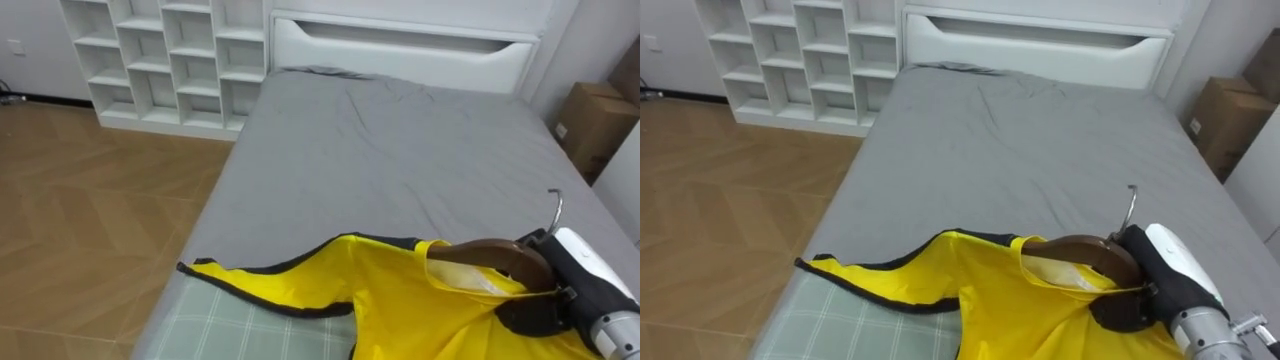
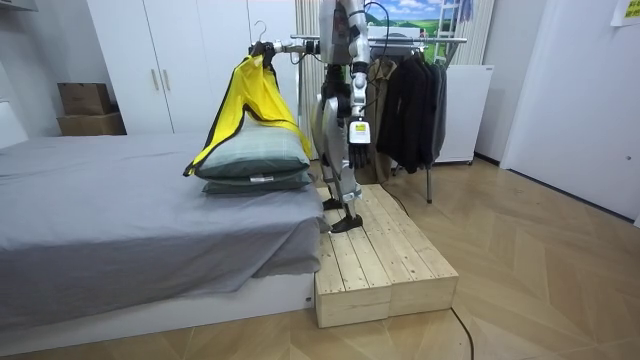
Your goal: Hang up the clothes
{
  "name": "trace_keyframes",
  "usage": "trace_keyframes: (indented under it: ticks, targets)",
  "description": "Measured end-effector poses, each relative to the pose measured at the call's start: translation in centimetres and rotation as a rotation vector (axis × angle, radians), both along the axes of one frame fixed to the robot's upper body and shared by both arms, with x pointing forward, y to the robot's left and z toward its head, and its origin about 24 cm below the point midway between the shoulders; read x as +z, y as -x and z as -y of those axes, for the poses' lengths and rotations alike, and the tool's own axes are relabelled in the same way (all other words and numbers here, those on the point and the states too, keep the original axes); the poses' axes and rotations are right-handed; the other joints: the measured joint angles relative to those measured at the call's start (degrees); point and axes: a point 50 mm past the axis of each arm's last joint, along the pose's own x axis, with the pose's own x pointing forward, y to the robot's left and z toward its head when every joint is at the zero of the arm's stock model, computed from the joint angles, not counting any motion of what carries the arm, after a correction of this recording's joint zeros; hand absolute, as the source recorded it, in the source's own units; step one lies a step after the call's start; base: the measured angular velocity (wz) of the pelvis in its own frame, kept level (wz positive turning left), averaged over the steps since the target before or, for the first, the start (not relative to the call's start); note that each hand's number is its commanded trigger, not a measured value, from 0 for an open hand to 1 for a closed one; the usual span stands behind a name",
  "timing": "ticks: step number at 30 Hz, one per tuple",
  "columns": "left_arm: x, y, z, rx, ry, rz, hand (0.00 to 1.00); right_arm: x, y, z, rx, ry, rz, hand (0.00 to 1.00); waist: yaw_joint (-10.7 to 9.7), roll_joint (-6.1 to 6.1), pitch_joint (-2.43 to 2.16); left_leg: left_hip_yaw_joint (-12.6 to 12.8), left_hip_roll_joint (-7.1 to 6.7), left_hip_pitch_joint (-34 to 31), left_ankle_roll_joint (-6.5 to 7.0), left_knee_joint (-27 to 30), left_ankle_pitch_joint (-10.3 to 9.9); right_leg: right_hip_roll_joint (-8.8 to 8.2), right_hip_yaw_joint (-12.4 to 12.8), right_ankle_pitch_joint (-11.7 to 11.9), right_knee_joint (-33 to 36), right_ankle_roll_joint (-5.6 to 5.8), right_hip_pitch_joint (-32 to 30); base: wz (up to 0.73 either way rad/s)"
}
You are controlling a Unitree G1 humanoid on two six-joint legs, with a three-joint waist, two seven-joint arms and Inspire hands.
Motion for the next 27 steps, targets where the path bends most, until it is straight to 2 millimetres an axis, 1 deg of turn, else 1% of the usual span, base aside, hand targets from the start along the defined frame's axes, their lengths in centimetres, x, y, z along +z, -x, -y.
trace_keyframes:
  ticks: [3, 5, 12, 14, 17, 19, 20, 22, 24, 26, 27]
  targets:
    - [0.0, 0.0, 0.0, -0.003, -0.001, -0.006, 0.0, 0.2, 0.0, -0.1, -0.006, -0.003, 0.005, 1.0, -0.6, 0.09, 0.05, 0.0, -0.02, -0.1, 0.0, 0.0, 0.0, -0.03, 0.0, 0.0, 0.0, 0.01, -0.1, 0.0]
    - [0.0, -0.1, 0.0, -0.01, -0.003, -0.011, 0.0, 0.6, 0.0, -0.2, -0.002, -0.002, 0.019, 1.0, -0.7, 0.21, 0.1, 0.0, -0.01, -0.1, 0.0, 0.0, 0.0, -0.03, 0.0, 0.0, 0.0, 0.02, -0.1, 0.0]
    - [-0.1, -0.7, 0.2, -0.053, 0.012, -0.015, 0.0, 0.8, 0.0, -0.5, 0.003, -0.01, 0.031, 1.0, -0.7, 0.01, 0.13, 0.0, -0.01, -0.1, 0.0, -0.1, 0.0, -0.04, 0.0, 0.0, 0.0, 0.06, -0.2, 0.0]
    - [-0.1, -1.6, 0.4, -0.077, 0.019, -0.003, 0.0, 1.1, 0.0, -0.6, 0.01, -0.008, 0.044, 1.0, -0.8, -0.23, 0.17, 0.0, -0.01, -0.2, 0.0, -0.1, 0.0, -0.04, 0.1, 0.0, -0.1, 0.07, -0.2, 0.0]
    - [-0.2, -2.3, 0.8, -0.126, 0.028, -0.002, 0.0, 1.3, -0.1, -0.8, 0.016, -0.006, 0.052, 1.0, -0.7, -0.45, 0.04, 0.1, 0.0, -0.7, 0.01, 0.0, 0.0, -0.05, 0.3, 0.0, 0.1, 0.05, -0.9, -0.01]
    - [-0.3, -2.5, 0.9, -0.156, 0.032, -0.006, 0.0, 1.3, 0.0, -0.8, 0.016, -0.005, 0.051, 1.0, -0.7, -0.51, 0.11, 0.2, 0.01, -0.9, 0.01, 0.1, 0.0, -0.05, 0.4, 0.0, 0.2, 0.04, -1.1, -0.04]
    - [-0.3, -2.7, 1.0, -0.177, 0.034, -0.005, 0.0, 1.2, 0.1, -0.7, 0.015, -0.005, 0.048, 1.0, -0.8, -0.54, 0.05, 0.4, 0.03, -0.8, 0.09, 0.1, -0.1, -0.05, 0.5, 0.0, 0.2, 0.04, -1.1, -0.05]
    - [-0.3, -3.0, 1.1, -0.209, 0.038, -0.006, 0.0, 1.3, 0.4, -0.8, 0.016, 0.007, 0.048, 1.0, -0.9, -0.46, 0.1, 0.8, 0.04, -0.8, 0.11, 0.1, -0.1, -0.05, 0.7, 0.0, 0.4, 0.05, -1.4, -0.13]
    - [-0.3, -3.1, 1.2, -0.239, 0.037, -0.013, 0.0, 1.4, 0.5, -0.8, 0.019, 0.018, 0.053, 1.0, -1.0, -0.36, 0.2, 1.7, 0.1, -0.9, 0.12, 0.0, -0.1, 0.0, 1.7, 0.0, 1.0, 0.06, -2.2, -0.22]
    - [-0.3, -3.5, 1.2, -0.268, 0.031, -0.015, 0.0, 1.4, 0.5, -0.8, 0.016, 0.036, 0.049, 1.0, -2.2, -0.41, 0.2, 2.3, 0.09, -1.0, 0.29, 0.0, -0.2, -0.04, 1.9, 0.0, 1.2, 0.07, -2.7, -0.12]
    - [-0.3, -3.5, 1.2, -0.275, 0.03, -0.018, 0.0, 1.4, 0.5, -0.8, 0.016, 0.042, 0.049, 1.0, -2.5, -0.45, 0.22, 2.5, 0.08, -1.0, 0.31, -0.1, -0.3, -0.04, 2.1, 0.0, 1.3, 0.08, -2.9, -0.16]
